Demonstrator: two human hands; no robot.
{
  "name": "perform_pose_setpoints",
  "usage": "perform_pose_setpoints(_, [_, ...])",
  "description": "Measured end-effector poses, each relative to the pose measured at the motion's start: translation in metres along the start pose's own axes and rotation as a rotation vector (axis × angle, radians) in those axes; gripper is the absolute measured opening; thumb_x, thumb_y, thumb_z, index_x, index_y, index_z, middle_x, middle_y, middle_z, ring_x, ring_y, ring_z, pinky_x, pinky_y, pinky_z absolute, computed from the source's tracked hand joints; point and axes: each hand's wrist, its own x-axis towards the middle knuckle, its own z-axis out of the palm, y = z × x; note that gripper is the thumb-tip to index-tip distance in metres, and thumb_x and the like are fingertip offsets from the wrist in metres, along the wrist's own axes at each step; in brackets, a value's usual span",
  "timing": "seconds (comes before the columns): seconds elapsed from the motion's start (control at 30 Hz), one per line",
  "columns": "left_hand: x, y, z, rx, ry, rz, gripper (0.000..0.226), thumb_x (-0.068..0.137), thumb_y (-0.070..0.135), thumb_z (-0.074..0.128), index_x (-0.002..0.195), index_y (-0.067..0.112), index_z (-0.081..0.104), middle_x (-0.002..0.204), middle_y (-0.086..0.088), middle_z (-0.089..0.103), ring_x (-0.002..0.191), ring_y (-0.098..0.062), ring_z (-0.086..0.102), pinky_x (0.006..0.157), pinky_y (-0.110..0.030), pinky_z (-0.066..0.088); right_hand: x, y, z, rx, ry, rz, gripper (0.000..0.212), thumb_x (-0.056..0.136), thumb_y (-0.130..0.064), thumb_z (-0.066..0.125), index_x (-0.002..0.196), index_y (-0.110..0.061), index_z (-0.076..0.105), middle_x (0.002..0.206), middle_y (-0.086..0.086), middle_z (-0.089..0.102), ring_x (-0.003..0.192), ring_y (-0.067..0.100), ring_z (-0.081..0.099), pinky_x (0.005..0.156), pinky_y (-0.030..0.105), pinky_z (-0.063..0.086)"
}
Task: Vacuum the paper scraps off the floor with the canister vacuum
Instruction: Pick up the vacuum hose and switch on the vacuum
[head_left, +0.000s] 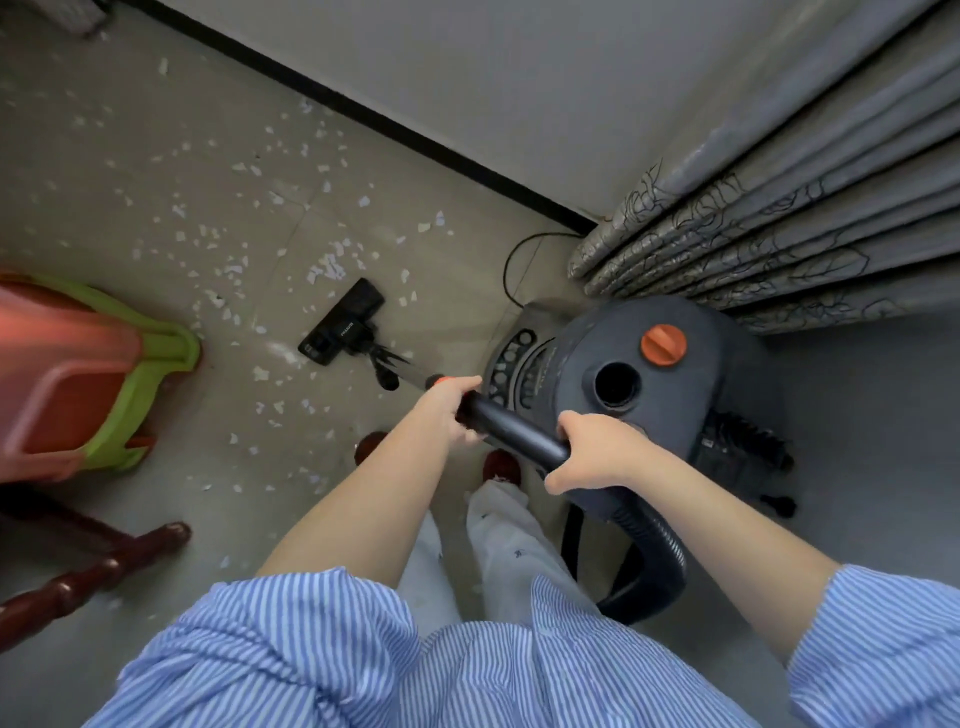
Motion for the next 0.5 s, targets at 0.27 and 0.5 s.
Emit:
perform_pose_setpoints(0.27, [-0.001,0.033,-0.026,0.289,0.02,0.052,0.028,0.094,0.01,0.051,0.069,0.006,0.038,0.074,-0.009,0.044,0.061,-0.021,0.04,0.077,-0.03,0.039,0.001,-0.057,-0.011,0.022,-0.008,0.089,0.033,0.075,-0.026,0.065,0.067,-0.015,0.035,0.068,0.001,0.037,0.056,0.014,0.034,0.049,0.025,0.023])
perform_pose_setpoints(0.5, [-0.065,0.105,-0.093,0.296,-0.075,0.163,0.031,0.094,0.004,0.046,0.064,0.003,0.041,0.055,-0.011,0.051,0.055,-0.02,0.042,0.051,-0.031,0.043,-0.047,-0.168,-0.062,0.093,0.135,0.028,0.021,0.071,-0.023,0.067,0.07,-0.011,0.05,0.066,0.003,0.047,0.056,0.018,0.044,0.05,0.025,0.03])
